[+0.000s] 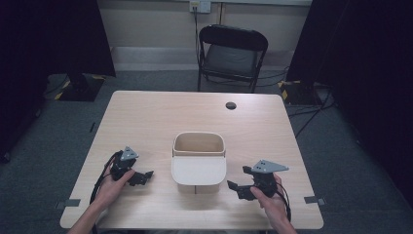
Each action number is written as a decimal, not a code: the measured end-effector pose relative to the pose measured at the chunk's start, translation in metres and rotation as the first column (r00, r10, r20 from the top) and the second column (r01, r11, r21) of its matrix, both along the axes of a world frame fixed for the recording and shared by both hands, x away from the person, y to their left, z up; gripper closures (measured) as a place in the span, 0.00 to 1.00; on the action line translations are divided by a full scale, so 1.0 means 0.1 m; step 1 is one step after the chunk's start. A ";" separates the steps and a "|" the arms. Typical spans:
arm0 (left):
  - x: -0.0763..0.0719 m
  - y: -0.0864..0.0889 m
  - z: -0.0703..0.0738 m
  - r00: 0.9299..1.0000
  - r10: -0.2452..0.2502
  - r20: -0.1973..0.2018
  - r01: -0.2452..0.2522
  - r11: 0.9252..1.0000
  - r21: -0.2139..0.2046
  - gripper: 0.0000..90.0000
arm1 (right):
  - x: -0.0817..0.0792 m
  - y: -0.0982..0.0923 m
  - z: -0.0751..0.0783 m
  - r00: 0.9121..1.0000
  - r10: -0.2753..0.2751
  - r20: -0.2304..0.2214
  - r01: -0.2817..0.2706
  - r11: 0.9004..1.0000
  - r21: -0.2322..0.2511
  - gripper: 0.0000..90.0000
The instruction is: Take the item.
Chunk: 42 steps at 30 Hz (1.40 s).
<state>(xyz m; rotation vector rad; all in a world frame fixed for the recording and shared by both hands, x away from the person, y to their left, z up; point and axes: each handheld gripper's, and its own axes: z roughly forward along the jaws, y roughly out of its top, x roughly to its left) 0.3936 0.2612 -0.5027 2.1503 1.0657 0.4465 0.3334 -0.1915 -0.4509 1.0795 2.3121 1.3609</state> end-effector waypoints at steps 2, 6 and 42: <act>0.00 0.00 0.00 1.000 -0.003 0.000 0.003 1.000 0.004 0.00 | -0.02 0.03 0.02 1.000 0.013 0.007 -0.013 1.000 0.006 0.17; 0.00 0.00 0.00 1.000 -0.003 -0.001 0.003 1.000 0.004 0.00 | -0.05 0.08 0.02 0.999 0.032 0.012 -0.032 0.999 0.011 0.19; 0.00 0.00 0.00 1.000 -0.002 0.000 0.002 1.000 0.003 0.00 | -0.02 0.35 0.05 0.989 0.145 0.027 -0.147 0.987 0.059 0.30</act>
